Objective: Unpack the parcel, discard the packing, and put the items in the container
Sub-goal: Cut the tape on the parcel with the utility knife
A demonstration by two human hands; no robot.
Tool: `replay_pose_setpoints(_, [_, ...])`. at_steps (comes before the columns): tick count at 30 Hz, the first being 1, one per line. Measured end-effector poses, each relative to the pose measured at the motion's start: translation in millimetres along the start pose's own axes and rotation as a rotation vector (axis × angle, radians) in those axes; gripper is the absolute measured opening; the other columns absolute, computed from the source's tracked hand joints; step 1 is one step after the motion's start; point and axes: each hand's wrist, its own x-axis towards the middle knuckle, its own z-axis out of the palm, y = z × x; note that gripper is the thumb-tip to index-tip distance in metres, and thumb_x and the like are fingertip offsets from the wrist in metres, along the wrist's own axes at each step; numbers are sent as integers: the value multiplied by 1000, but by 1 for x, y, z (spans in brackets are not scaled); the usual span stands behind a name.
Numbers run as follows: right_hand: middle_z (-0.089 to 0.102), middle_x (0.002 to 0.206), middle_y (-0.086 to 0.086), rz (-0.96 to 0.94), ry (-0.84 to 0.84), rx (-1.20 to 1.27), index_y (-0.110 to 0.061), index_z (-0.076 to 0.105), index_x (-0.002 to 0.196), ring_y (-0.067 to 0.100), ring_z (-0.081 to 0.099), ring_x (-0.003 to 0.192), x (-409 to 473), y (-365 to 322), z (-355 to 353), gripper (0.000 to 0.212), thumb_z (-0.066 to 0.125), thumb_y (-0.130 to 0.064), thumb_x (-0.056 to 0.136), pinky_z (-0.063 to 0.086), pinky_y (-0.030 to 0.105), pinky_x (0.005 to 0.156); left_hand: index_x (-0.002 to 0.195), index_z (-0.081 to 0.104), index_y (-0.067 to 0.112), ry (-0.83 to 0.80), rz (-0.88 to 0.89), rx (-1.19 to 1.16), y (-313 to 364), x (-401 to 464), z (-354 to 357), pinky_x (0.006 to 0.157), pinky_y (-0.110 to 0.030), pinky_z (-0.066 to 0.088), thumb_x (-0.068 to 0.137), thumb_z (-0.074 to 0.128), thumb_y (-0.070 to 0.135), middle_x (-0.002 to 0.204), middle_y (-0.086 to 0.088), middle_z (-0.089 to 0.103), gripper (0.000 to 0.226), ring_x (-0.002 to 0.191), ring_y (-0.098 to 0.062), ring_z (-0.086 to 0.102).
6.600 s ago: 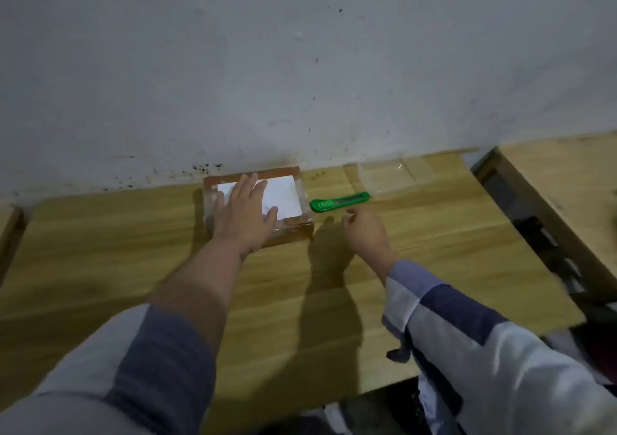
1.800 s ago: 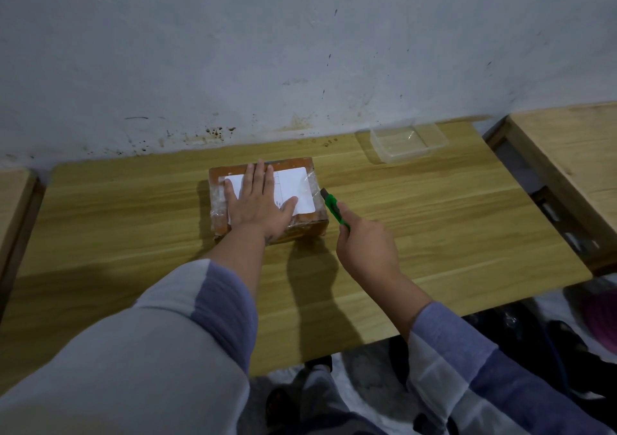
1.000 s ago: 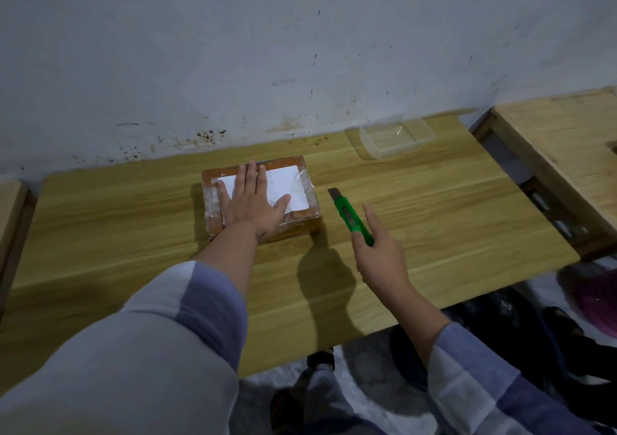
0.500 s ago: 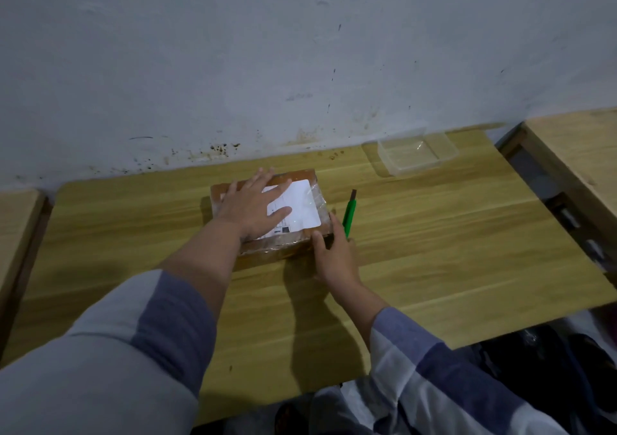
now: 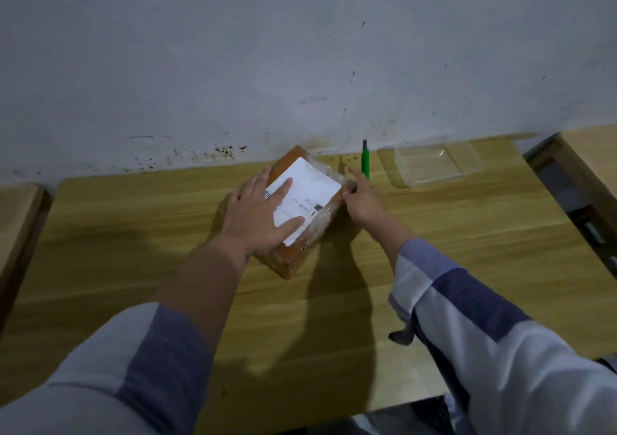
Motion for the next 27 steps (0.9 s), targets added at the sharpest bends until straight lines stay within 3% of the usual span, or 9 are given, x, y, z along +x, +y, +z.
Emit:
replay_pose_setpoints(1, [30,149,17,0,9,7,-38,22,145,29,55,102,1,-5,-3,54,39,-18,98,46,36,85,150,5,39,8,-40,-17,5,-1,3,119,-49,5,83,28,75,161,-4,-7,80,148,-25,0])
replay_pose_setpoints(6, [37,148,14,-21,74,42,-31,4,150,33,49,120,-7,-7,-11,70,46,-14,97,44,39,90,151,1,35,28,-174,-45,27,-6,11,117,-50,-3,84,23,76,160,-6,-14,81,147,-23,-12])
replay_pose_setpoints(8, [39,148,8,5,83,73,-30,6,151,28,51,115,-21,2,-11,69,46,-14,97,47,37,89,151,-1,33,6,-207,-53,34,-11,10,117,-51,-3,84,23,75,160,-8,-16,82,147,-24,-14])
replay_pose_setpoints(10, [40,147,7,18,91,56,-32,10,150,31,52,117,-35,14,-10,65,43,-15,97,49,47,95,152,-3,31,-11,-248,-68,43,-17,9,117,-52,-4,85,22,74,159,-9,-19,83,146,-24,-18])
replay_pose_setpoints(12, [45,141,10,29,112,66,-34,13,149,29,55,108,-47,25,-9,61,41,-17,98,49,47,94,152,-6,28,-23,-298,-74,52,-23,10,116,-56,-6,86,19,73,158,-11,-21,83,145,-25,-22])
replay_pose_setpoints(16, [51,111,5,16,108,142,-34,21,148,21,51,85,-66,41,-10,55,38,-15,98,47,34,73,151,-10,18,-34,-365,-27,71,-27,11,111,-61,-16,89,13,68,157,-13,-22,82,144,-25,-25])
replay_pose_setpoints(20, [52,101,6,-21,52,130,-35,24,146,16,49,57,-83,42,-16,53,37,-13,99,38,21,41,152,-5,18,-1,-257,-33,85,-31,11,113,-60,-13,96,13,52,159,-9,-18,68,146,-21,-20])
replay_pose_setpoints(23, [49,102,2,-57,57,109,-34,27,146,11,47,59,-81,39,-14,52,38,-14,99,37,23,47,152,-1,26,-8,-100,-68,85,-30,8,115,-57,-10,99,14,47,160,-3,-14,59,146,-17,-17])
replay_pose_setpoints(27, [46,100,0,-31,68,95,-32,31,144,7,41,62,-72,38,-14,50,39,-15,98,37,25,53,152,-3,30,-87,-5,-37,79,-29,8,113,-54,-15,97,11,55,160,2,-17,62,146,-15,-18])
